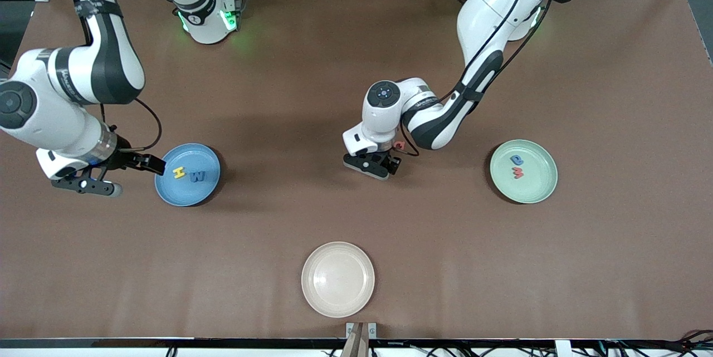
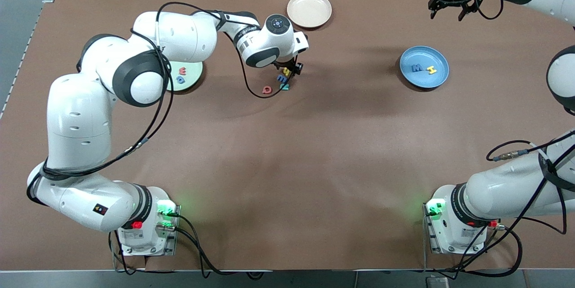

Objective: Sort uppercase to blue plate, lowercase to green plate
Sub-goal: 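Release the 'H' on the blue plate while the left gripper grasps the 'y'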

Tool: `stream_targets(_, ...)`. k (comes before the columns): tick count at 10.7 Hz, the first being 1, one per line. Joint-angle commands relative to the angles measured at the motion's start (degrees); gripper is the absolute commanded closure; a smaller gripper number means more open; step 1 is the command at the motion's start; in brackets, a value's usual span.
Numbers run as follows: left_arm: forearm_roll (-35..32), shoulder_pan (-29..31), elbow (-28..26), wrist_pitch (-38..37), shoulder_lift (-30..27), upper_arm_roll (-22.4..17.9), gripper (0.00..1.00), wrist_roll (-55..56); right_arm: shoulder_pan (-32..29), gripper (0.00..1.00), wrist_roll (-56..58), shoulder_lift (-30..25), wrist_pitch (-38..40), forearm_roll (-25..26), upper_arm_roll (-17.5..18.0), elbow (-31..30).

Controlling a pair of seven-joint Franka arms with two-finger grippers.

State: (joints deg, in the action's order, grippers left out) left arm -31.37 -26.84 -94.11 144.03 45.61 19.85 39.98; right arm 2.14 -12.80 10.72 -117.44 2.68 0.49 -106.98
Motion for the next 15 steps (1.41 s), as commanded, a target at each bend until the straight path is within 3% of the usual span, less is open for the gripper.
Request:
stream_targets(1,-0.7,-0.4,1.6,0.2,1.2,-0.4,0.28,1.0,0.9,0.0,0.7,-2.0,2.5,-1.0,0.0,1.4)
stream_targets(5,-0.8,-0.4,1.6,0.2,1.7,-0.5,0.33,0.7,2.7,0.0,0.3,-2.1,9.0,-1.3,0.6,7.5)
stream_targets(7,-0.8,-0.5,1.7,0.2,1.7,-0.5,0.4,0.6,2.5,0.0,0.4,-3.3,11.1,-4.3,0.6,9.4)
stream_targets(12,-0.9,-0.4,1.7,0.2,1.7,-0.7,0.64,-0.7,2.3,0.0,0.6,-5.4,11.2,-4.2,0.6,10.0)
stream_targets(15,-0.9,-0.1,1.7,0.2,1.7,-0.8,0.85,-3.1,2.6,0.0,0.1,-5.4,11.1,-4.3,0.6,10.0)
